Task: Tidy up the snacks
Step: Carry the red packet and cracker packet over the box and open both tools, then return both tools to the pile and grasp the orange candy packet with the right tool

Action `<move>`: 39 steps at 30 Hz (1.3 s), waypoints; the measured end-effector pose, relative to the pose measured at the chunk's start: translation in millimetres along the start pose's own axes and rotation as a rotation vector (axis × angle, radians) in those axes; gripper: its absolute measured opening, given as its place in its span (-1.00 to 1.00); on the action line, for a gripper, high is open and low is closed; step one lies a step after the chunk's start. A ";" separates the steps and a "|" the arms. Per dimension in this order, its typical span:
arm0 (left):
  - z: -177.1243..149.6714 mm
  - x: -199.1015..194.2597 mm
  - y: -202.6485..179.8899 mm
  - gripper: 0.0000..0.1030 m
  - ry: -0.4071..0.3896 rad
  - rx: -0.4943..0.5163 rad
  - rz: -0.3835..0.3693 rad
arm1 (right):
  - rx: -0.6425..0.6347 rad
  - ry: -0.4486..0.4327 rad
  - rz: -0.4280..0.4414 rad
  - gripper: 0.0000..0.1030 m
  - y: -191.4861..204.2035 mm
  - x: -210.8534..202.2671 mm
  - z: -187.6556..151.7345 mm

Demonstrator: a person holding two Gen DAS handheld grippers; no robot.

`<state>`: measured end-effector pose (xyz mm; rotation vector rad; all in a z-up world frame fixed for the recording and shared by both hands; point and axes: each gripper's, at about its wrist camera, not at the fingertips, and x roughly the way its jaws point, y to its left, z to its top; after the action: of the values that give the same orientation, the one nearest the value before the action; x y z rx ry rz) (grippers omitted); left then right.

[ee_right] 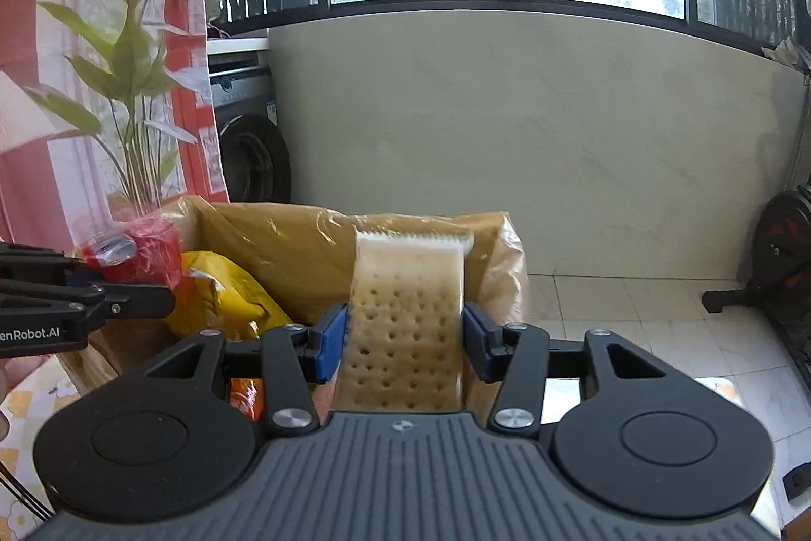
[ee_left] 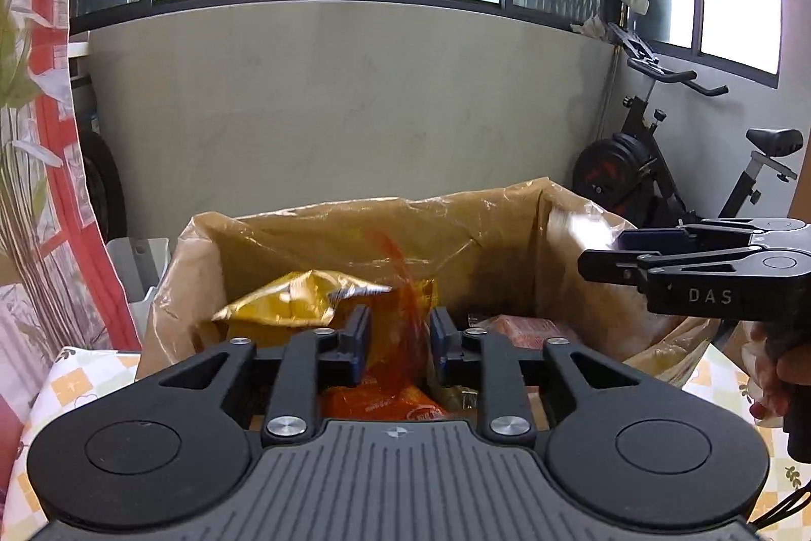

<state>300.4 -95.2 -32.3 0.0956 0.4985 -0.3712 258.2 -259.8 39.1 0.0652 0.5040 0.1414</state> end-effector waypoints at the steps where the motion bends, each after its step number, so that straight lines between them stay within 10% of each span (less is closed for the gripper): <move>1: -0.3 2.3 3.4 -0.21 0.003 -0.008 -0.004 | 0.002 -0.004 0.002 0.10 -0.7 -1.9 -0.3; 9: -1.1 -20.2 3.6 0.19 -0.022 0.004 0.001 | -0.036 -0.027 0.013 0.29 9.9 -17.4 -1.6; 25: -51.6 -114.3 14.2 0.24 -0.069 -0.064 0.036 | -0.025 -0.076 0.125 0.30 12.5 -76.1 -34.4; 39: -139.4 -110.1 30.6 0.22 0.096 -0.228 0.096 | -0.018 -0.025 0.135 0.30 18.5 -96.0 -106.5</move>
<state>159.6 -6.1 -101.0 -0.0833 0.6256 -0.2143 121.2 -253.1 -6.4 0.0837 0.4738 0.2767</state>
